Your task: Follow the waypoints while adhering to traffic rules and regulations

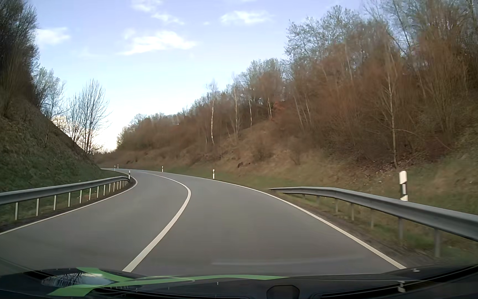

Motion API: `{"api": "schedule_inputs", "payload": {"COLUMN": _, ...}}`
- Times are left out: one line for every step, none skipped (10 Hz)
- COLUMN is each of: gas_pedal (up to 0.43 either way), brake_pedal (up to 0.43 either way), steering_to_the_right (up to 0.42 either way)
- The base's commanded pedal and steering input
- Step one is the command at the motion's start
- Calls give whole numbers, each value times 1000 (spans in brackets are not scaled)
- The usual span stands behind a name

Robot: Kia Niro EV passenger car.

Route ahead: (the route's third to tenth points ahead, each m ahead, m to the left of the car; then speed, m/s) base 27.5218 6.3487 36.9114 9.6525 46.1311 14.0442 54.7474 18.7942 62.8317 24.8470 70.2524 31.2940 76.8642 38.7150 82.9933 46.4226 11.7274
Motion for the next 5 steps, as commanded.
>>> {"api": "schedule_inputs", "payload": {"gas_pedal": 228, "brake_pedal": 0, "steering_to_the_right": -61}}
{"api": "schedule_inputs", "payload": {"gas_pedal": 228, "brake_pedal": 0, "steering_to_the_right": -58}}
{"api": "schedule_inputs", "payload": {"gas_pedal": 228, "brake_pedal": 0, "steering_to_the_right": -53}}
{"api": "schedule_inputs", "payload": {"gas_pedal": 228, "brake_pedal": 0, "steering_to_the_right": -50}}
{"api": "schedule_inputs", "payload": {"gas_pedal": 228, "brake_pedal": 0, "steering_to_the_right": -48}}
